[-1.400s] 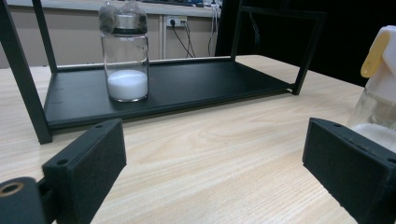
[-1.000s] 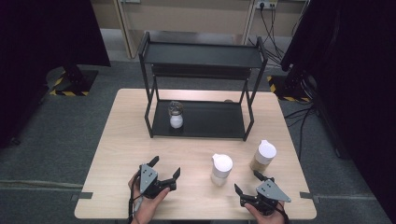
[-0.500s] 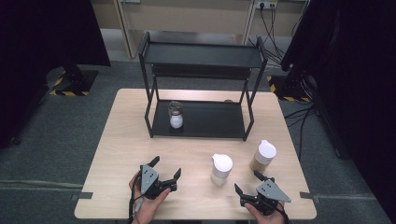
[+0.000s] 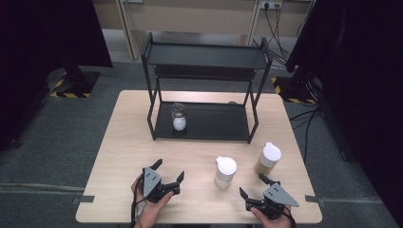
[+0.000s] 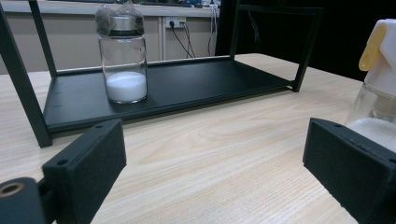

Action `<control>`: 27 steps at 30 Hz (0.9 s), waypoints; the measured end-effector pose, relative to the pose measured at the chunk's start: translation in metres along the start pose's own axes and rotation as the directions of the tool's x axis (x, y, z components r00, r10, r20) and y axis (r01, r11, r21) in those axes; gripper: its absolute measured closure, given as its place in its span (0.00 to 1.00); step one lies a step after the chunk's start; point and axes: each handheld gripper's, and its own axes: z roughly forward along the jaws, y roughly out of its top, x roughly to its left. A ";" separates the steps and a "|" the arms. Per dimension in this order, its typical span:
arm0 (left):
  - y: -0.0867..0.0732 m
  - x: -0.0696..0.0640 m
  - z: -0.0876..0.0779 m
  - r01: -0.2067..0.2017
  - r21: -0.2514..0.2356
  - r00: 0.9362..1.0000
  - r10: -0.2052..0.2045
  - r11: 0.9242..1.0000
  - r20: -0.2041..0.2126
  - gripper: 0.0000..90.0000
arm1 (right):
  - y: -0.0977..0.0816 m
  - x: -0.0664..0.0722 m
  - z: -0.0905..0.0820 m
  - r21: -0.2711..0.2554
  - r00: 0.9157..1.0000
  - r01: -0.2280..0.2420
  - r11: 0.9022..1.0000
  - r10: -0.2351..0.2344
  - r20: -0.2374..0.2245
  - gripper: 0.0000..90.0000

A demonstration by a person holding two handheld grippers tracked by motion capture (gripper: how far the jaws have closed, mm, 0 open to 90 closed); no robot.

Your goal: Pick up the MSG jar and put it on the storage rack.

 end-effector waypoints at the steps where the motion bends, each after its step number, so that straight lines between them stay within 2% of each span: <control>1: 0.000 0.000 0.000 0.001 0.000 1.000 -0.001 1.000 0.000 0.06 | 0.000 0.000 -0.001 -0.006 1.000 -0.008 1.000 0.008 -0.005 0.11; 8: 0.000 0.001 0.000 0.008 -0.003 1.000 -0.008 1.000 0.000 0.06 | 0.005 0.007 -0.007 -0.052 1.000 -0.003 0.999 0.001 -0.029 0.11; 27: 0.000 0.001 0.000 0.011 -0.003 1.000 -0.011 1.000 -0.001 0.06 | 0.020 0.017 0.003 -0.085 0.996 -0.020 0.996 0.013 -0.085 0.11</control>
